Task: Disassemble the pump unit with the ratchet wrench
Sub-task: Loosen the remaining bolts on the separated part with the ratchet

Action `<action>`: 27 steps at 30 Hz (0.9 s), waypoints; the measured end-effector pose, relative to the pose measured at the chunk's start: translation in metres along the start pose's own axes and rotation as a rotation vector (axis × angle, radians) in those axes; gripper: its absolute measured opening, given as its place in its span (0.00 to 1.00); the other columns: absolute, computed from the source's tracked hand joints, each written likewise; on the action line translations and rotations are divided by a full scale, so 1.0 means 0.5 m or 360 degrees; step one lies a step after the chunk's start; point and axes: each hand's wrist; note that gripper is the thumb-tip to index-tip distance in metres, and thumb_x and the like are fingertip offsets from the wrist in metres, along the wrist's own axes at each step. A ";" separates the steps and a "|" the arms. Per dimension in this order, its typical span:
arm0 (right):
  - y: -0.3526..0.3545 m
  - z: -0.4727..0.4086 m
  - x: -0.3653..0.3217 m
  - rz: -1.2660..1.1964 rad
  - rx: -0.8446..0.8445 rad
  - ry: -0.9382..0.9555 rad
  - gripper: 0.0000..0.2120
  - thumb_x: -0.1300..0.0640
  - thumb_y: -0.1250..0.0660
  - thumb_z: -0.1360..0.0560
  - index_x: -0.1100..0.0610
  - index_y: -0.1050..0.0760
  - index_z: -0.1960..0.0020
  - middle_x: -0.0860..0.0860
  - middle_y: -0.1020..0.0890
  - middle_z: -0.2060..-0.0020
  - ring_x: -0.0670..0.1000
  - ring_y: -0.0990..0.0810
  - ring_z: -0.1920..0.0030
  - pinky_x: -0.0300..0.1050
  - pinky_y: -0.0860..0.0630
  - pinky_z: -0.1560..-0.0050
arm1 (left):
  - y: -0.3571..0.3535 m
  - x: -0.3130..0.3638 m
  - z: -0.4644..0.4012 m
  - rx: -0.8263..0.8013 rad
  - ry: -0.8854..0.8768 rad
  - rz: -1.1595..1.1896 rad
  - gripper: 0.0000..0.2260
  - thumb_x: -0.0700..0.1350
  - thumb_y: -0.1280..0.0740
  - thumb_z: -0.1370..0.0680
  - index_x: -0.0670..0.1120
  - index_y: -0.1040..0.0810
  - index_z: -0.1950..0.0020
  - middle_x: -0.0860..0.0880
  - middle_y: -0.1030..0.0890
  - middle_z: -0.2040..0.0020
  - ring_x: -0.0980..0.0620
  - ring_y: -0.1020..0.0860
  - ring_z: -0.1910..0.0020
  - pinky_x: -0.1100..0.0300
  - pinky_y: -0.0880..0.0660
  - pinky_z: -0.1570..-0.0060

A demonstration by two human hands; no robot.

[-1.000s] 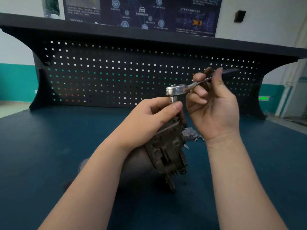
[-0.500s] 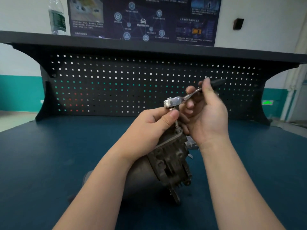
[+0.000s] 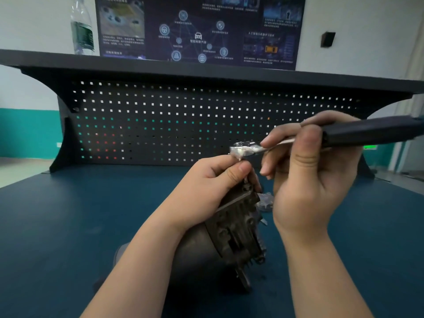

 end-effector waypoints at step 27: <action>0.015 -0.028 0.031 -0.0510 0.0354 -0.0932 0.10 0.51 0.45 0.17 0.56 0.32 0.52 0.50 0.20 0.70 0.46 0.29 0.79 0.35 0.35 0.76 | -0.008 0.007 0.007 -0.0003 0.0027 0.0067 0.12 0.50 0.37 0.21 0.48 0.18 0.60 0.50 0.16 0.62 0.55 0.19 0.62 0.65 0.25 0.59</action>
Point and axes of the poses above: each hand's wrist, its own z-axis away from the middle knuckle, its own y-axis out of the back of the hand, x = y × z
